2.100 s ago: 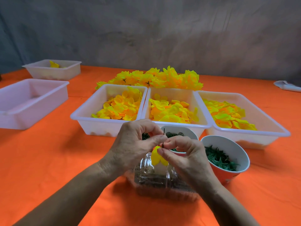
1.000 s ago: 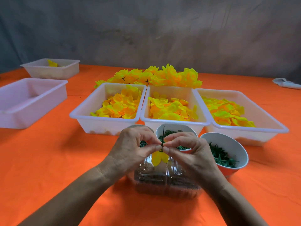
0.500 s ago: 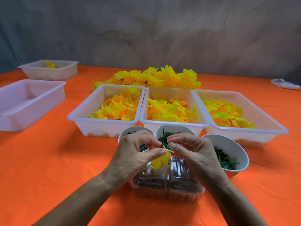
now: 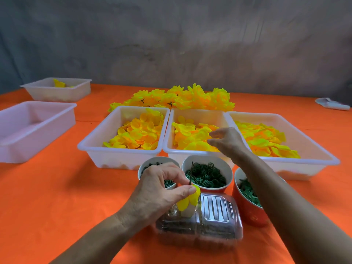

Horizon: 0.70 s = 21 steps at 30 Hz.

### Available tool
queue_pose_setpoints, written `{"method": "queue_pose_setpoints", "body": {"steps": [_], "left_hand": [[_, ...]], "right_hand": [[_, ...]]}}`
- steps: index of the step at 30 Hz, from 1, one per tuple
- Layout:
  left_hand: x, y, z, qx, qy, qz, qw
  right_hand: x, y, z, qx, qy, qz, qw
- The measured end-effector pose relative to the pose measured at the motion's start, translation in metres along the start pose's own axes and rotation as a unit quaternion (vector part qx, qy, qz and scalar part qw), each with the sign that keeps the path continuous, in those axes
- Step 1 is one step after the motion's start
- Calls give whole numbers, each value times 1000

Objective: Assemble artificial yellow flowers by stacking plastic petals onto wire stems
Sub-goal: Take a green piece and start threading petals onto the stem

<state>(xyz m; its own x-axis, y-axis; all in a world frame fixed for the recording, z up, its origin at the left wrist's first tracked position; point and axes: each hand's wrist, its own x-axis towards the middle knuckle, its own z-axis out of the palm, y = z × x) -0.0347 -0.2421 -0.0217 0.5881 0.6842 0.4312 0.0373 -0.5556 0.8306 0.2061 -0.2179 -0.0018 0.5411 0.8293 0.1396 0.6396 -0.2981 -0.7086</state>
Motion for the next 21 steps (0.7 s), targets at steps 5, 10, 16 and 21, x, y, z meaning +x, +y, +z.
{"method": "queue_pose_setpoints", "body": {"steps": [5,10,16,21], "left_hand": [[-1,1,0,-13,0,-4,1000],[-2,0,1,-3,7,1,1000],[-2,0,2,-9,14,-1,1000],[-2,2,2,-18,5,-16,1000]], "right_hand": [[32,-13,26,-119,-52,82,988],[40,-6,40,-112,-46,112,986],[42,-1,37,-54,-15,99,994],[44,-19,46,-72,-15,56,996]]}}
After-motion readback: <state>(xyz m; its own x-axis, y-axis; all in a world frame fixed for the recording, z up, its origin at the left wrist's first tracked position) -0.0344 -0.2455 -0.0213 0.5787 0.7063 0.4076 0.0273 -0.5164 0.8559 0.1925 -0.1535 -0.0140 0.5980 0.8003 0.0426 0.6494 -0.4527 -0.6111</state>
